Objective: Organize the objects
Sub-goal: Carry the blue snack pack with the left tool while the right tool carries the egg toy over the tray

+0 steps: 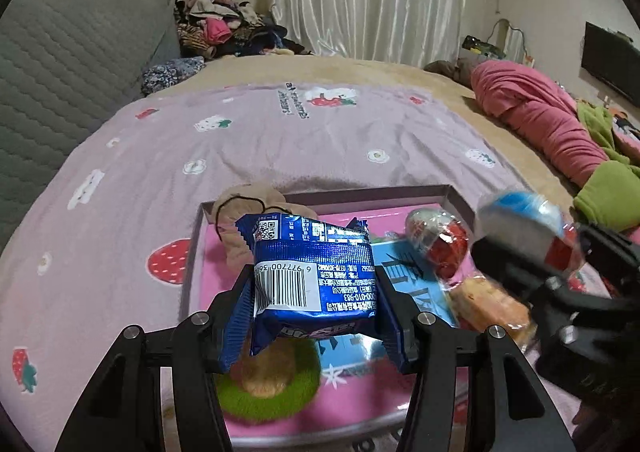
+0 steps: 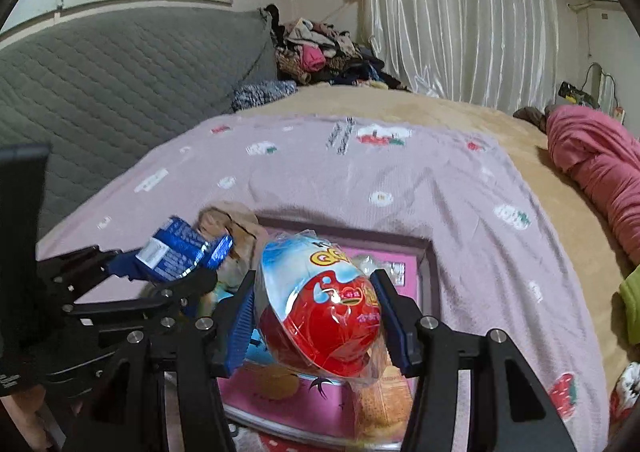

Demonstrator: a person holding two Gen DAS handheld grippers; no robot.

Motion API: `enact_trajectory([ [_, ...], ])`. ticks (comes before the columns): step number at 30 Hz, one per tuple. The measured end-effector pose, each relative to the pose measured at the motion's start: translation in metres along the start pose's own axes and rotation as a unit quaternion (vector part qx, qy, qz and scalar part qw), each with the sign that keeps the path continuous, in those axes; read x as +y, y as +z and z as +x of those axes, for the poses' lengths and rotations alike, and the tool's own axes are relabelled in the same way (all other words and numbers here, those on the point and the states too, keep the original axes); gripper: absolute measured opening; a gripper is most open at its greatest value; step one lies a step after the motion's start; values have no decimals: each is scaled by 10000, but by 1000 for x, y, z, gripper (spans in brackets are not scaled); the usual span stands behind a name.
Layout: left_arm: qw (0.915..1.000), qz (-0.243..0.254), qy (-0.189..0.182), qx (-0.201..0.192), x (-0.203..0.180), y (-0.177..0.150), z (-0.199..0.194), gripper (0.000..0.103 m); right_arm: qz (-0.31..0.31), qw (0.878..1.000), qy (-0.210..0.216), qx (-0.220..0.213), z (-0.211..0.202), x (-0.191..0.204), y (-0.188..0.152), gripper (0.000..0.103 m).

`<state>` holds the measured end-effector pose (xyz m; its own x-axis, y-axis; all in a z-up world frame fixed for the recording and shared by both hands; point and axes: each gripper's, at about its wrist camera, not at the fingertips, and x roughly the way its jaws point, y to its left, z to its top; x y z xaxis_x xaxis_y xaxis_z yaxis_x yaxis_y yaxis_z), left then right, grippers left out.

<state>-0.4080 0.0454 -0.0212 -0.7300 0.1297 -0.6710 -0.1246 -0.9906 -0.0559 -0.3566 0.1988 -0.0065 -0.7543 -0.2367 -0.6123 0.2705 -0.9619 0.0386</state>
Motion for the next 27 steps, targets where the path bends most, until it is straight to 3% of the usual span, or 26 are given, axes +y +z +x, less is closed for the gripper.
enact_trajectory([
  [9, 9998, 115, -65, 151, -2, -18, 37, 57, -88, 9994, -115, 302, 37, -4, -24, 55],
  [18, 9990, 340, 216, 184, -7, -23, 50, 58, -126, 9964, -351, 766, 64, -10, -35, 56],
  [27, 9986, 376, 323, 157, -4, -23, 53, 62, -83, 9961, -425, 768, 65, -17, -35, 60],
])
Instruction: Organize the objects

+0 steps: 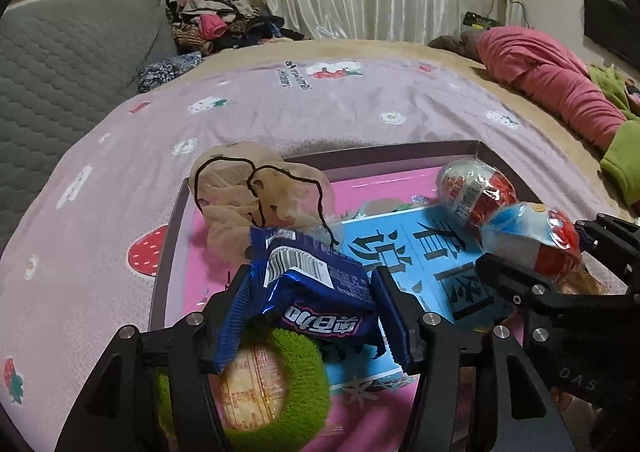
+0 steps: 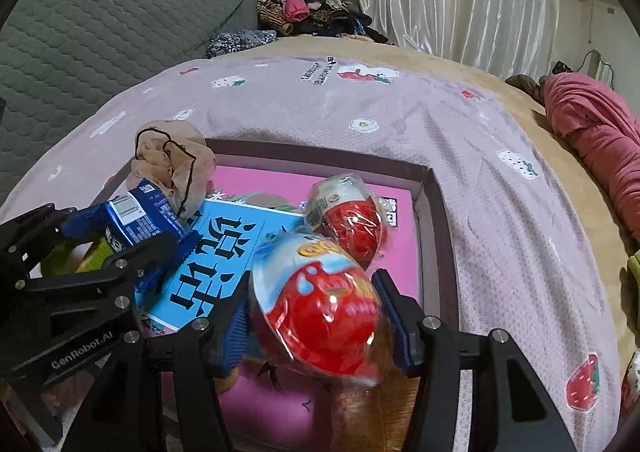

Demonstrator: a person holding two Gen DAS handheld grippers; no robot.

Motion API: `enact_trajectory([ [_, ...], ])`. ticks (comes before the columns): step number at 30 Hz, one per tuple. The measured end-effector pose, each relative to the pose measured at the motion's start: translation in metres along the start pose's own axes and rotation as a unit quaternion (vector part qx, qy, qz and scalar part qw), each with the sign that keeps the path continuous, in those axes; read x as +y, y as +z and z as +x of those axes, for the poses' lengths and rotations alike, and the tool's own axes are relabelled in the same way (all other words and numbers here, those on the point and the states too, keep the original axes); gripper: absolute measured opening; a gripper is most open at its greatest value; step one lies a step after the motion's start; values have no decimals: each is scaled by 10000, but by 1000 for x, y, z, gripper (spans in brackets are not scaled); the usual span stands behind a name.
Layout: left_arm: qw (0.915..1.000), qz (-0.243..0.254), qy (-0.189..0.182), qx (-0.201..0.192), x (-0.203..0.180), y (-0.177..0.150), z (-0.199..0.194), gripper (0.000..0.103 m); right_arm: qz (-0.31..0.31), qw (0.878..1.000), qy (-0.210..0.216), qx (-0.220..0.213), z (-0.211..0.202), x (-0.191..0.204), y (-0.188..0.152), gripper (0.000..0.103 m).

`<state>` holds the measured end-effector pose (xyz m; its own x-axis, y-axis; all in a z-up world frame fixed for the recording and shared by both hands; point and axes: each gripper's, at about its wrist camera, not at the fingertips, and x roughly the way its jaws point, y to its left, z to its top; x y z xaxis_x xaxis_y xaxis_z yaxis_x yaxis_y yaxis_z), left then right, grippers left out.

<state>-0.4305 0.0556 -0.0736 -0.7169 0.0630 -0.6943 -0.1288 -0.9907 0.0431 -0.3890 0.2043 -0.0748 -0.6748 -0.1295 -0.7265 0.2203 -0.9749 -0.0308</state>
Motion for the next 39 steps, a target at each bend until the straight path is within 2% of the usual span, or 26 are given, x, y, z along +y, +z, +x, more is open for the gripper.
enact_trajectory([
  [11, 9998, -186, -24, 6, 14, -1, -7, 75, -6, 10000, -23, -46, -5, -1, 1, 72],
  [18, 9995, -278, -17, -134, 16, 4, -24, 80, 79, 9994, -81, -316, -28, -4, 6, 80],
  [21, 9989, -385, -69, -244, 19, 6, -39, 82, 154, 9985, -108, -515, -45, -5, 9, 88],
  [26, 9980, -488, -59, -386, 22, 4, -66, 87, 264, 9965, -111, -791, -72, -6, 13, 96],
  [32, 9973, -549, 23, -487, 26, 2, -102, 88, 288, 9948, -95, -973, -109, 0, 13, 100],
  [33, 9973, -553, 45, -490, 27, 2, -108, 90, 265, 9946, -130, -997, -116, 3, 13, 101],
  [35, 9970, -589, 88, -504, 30, 1, -123, 100, 239, 9944, -174, -1011, -127, 6, 13, 102],
  [36, 9968, -576, 134, -530, 31, 2, -129, 103, 224, 9944, -169, -1022, -133, 8, 13, 102],
  [39, 9960, -554, 204, -665, 33, 3, -157, 103, 162, 9942, -173, -1048, -151, 14, 14, 102],
])
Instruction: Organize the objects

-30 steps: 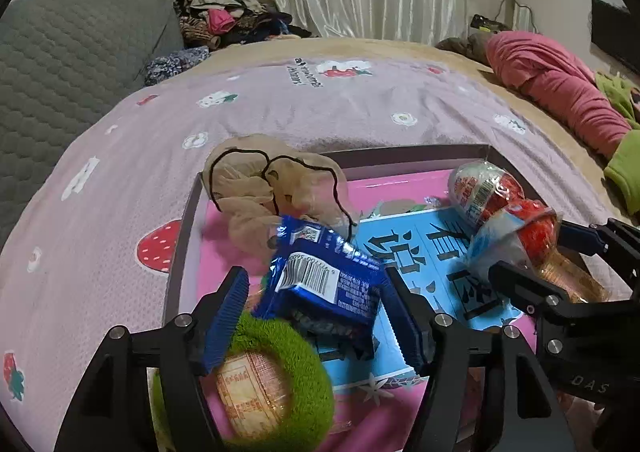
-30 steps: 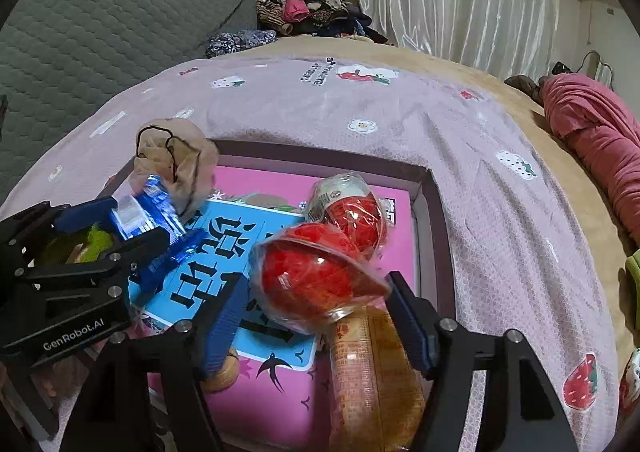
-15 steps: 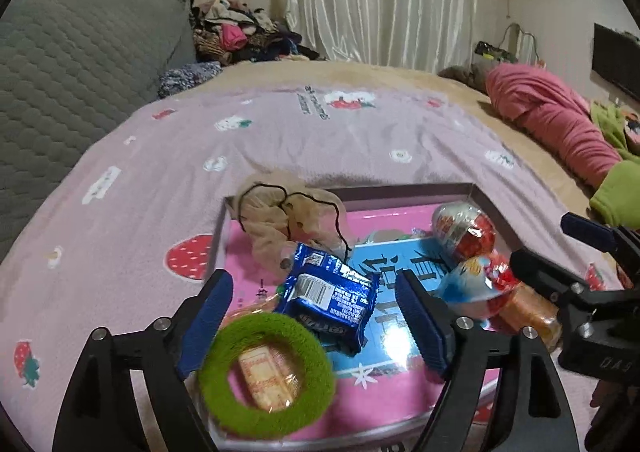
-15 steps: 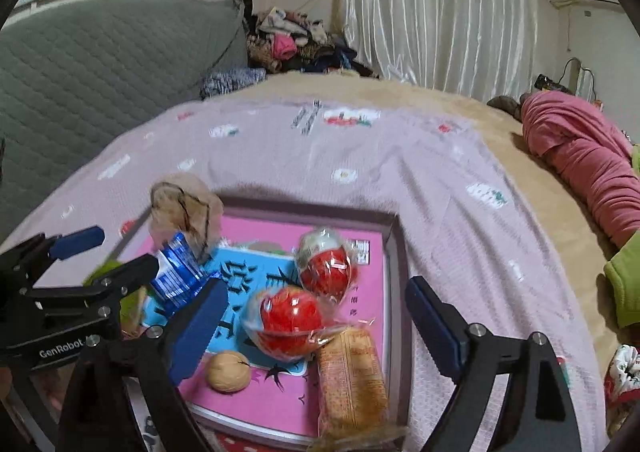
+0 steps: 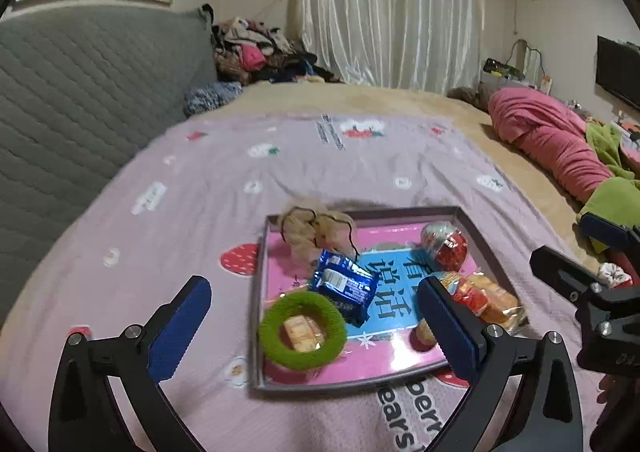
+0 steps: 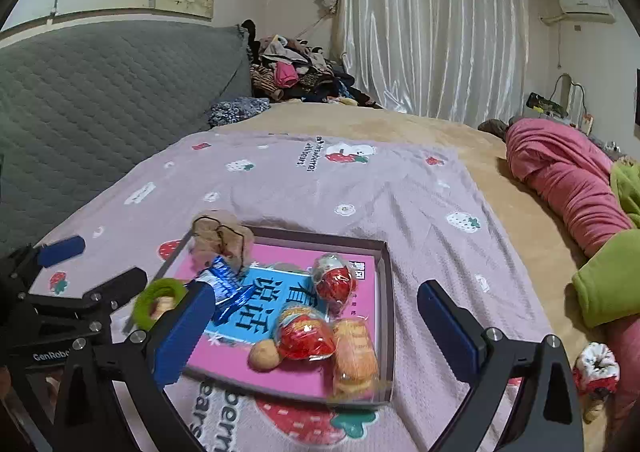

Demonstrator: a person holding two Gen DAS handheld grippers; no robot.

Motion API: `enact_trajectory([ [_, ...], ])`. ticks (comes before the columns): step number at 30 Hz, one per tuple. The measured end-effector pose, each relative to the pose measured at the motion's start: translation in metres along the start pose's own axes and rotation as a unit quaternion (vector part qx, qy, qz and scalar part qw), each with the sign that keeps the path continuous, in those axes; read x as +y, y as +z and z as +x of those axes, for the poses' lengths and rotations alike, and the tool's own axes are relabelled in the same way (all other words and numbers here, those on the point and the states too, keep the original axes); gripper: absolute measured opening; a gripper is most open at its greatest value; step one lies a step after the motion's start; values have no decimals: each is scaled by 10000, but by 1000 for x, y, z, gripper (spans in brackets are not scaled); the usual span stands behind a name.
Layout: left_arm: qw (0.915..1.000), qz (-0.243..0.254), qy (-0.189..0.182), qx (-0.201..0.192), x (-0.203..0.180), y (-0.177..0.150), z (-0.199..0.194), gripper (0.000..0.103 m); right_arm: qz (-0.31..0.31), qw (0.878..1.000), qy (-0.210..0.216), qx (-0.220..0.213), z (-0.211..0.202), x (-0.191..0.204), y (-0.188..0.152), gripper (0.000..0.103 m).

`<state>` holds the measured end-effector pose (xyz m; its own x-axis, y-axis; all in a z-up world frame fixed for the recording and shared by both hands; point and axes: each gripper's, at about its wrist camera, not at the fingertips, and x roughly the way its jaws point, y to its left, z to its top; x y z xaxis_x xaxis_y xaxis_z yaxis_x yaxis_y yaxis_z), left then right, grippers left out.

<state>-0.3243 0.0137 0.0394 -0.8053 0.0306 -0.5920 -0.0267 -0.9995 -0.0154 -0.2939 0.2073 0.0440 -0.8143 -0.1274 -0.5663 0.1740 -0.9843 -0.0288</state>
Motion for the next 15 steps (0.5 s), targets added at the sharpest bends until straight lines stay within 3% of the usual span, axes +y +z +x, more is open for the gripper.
enact_trajectory([
  [15, 9993, 13, 99, -351, 5, 15, -106, 103, -110, 9994, 44, -324, -97, 16, 24, 102],
])
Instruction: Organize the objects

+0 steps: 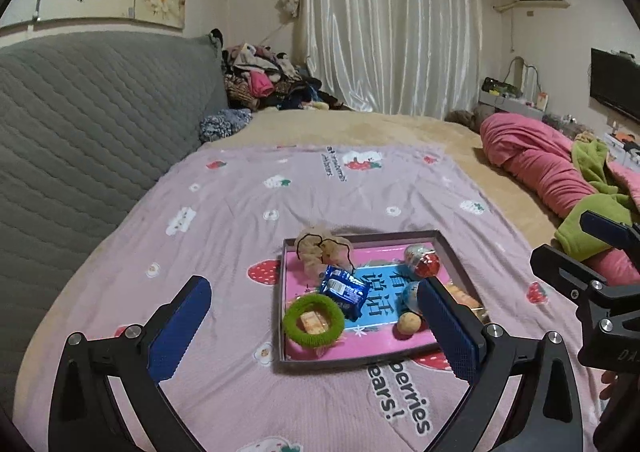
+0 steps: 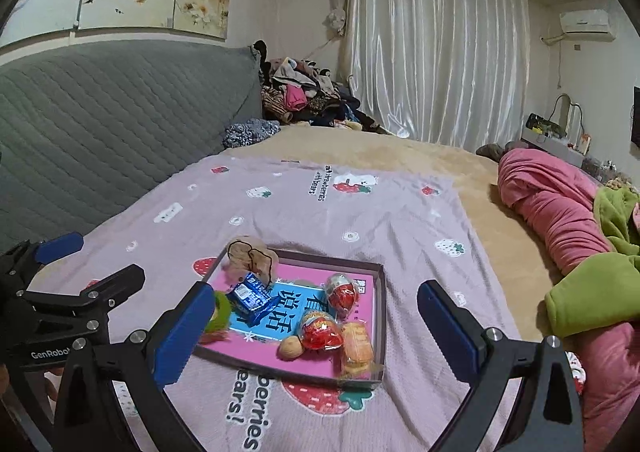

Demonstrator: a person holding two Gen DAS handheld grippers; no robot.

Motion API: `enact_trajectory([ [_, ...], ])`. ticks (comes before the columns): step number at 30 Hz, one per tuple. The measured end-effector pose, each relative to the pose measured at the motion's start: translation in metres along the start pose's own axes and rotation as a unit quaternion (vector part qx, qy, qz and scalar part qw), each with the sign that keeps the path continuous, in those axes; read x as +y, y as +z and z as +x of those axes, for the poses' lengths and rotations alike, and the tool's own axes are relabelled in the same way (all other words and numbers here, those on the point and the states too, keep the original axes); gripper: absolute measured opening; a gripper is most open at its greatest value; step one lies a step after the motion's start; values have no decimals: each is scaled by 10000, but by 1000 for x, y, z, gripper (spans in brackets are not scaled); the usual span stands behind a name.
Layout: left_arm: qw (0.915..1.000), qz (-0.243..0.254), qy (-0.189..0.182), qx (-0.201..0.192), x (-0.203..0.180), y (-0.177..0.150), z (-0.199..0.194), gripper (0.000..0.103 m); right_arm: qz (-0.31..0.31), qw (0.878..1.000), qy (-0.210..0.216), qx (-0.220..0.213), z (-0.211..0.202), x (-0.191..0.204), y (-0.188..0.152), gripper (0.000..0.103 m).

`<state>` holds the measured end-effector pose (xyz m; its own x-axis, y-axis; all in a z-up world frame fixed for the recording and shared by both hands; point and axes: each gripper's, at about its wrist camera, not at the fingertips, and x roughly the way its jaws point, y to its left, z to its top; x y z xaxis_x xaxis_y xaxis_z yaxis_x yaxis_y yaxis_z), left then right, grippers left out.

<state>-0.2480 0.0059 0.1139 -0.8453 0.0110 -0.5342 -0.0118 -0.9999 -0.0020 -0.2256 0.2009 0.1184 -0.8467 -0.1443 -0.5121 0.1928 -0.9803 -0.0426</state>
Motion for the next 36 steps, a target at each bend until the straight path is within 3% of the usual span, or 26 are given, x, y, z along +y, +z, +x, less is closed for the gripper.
enact_trajectory([
  [14, 9998, -144, 96, -140, 5, -13, -68, 103, -62, 10000, 45, -63, -57, 11, -9, 102],
  [36, 9991, -160, 272, -297, 2, -26, -133, 103, -181, 9994, 38, -287, -115, 28, -15, 102],
])
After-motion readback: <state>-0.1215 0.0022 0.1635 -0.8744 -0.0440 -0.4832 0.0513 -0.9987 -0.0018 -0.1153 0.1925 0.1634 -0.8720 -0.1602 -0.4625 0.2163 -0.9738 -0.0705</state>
